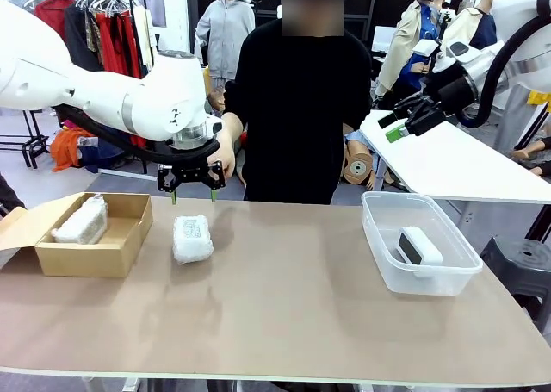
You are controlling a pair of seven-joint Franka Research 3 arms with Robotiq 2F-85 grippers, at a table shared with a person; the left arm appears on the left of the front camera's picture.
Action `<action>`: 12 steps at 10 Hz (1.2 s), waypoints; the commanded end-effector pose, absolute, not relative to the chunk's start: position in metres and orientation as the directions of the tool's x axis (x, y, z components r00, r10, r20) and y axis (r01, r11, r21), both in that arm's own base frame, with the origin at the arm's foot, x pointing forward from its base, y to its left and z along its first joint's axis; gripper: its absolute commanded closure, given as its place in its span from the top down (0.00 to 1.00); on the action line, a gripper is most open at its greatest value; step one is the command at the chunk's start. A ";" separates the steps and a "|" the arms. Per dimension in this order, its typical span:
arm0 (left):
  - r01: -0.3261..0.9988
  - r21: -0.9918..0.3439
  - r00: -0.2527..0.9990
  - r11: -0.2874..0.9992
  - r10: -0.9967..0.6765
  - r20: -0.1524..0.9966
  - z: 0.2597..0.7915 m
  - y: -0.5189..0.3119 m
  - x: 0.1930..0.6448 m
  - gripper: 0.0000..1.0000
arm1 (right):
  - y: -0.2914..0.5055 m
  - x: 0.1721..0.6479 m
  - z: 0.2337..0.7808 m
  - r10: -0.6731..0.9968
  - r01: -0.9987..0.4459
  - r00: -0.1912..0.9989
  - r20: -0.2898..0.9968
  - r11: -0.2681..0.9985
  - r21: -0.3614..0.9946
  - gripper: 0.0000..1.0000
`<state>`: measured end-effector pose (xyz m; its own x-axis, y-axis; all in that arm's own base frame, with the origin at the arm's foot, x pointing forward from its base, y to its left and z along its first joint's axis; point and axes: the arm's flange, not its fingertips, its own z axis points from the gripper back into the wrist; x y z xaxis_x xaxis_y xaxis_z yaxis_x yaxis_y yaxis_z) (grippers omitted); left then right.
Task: Separate and place wrapped and unwrapped clocks.
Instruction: Pick up the Digital clock indicated by the person.
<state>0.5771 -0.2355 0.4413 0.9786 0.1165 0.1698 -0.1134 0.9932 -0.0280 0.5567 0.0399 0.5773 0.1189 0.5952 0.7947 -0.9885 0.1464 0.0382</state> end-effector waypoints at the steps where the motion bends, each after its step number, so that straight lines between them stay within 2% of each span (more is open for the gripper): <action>1: -0.214 -0.036 0.971 0.976 0.216 0.101 0.428 -0.239 0.586 1.00 | 0.040 0.556 0.579 0.593 -0.989 0.116 0.797 0.147 0.035 1.00; 5: -0.356 -0.046 0.934 0.933 0.357 0.000 0.398 -0.236 0.590 1.00 | 0.040 0.556 0.579 0.593 -0.989 0.116 0.797 0.147 0.035 1.00; 12: -0.316 -0.003 0.949 0.949 0.316 0.011 0.362 -0.229 0.597 1.00 | 0.040 0.556 0.579 0.593 -0.989 0.116 0.797 0.147 0.035 1.00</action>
<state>0.5915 -0.2307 0.3609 0.9442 0.3293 -0.0083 -0.3294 0.9442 -0.0053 0.5567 0.0399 0.5773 0.1188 0.5952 0.7947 -0.9885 0.1464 0.0382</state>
